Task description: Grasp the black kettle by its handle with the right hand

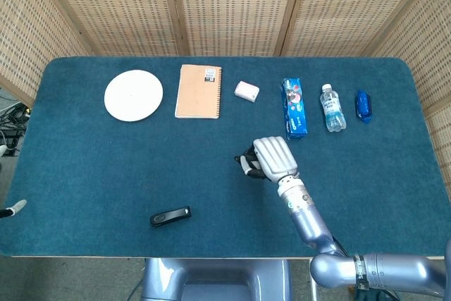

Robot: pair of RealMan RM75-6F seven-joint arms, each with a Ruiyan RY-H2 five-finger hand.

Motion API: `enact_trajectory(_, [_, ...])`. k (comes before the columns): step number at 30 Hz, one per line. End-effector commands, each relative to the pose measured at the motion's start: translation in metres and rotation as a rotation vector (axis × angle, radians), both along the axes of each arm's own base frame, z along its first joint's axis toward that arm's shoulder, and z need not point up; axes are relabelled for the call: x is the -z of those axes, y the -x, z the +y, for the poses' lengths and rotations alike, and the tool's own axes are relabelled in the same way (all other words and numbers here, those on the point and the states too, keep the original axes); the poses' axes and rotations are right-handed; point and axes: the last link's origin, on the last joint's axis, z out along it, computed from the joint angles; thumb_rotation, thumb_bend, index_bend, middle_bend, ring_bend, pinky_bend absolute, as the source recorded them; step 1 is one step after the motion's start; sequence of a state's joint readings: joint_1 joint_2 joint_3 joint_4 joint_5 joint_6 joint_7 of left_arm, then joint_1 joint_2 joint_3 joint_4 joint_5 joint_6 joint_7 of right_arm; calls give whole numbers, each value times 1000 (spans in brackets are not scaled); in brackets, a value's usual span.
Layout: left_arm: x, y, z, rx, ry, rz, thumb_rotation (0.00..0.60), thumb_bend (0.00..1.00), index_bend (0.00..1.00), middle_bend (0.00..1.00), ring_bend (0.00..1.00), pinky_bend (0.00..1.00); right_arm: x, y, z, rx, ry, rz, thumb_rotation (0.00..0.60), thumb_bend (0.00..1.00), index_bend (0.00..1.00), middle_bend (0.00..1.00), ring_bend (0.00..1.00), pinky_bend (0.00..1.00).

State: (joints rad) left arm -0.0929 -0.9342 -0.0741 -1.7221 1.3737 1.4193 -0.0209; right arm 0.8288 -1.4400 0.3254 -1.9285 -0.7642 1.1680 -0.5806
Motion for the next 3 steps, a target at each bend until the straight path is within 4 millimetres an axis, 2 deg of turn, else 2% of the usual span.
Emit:
enact_trajectory(1, [0,0,0,0,0,-1,600,0,0,0,0,0,-5,-17,0,-12,1,0,600,999,1000,1000,998,870])
enact_trajectory(3, [0,0,0,0,0,-2,600,0,0,0,0,0,-4,-20,0,-9,-2,2,600,999,1000,1000,998,871])
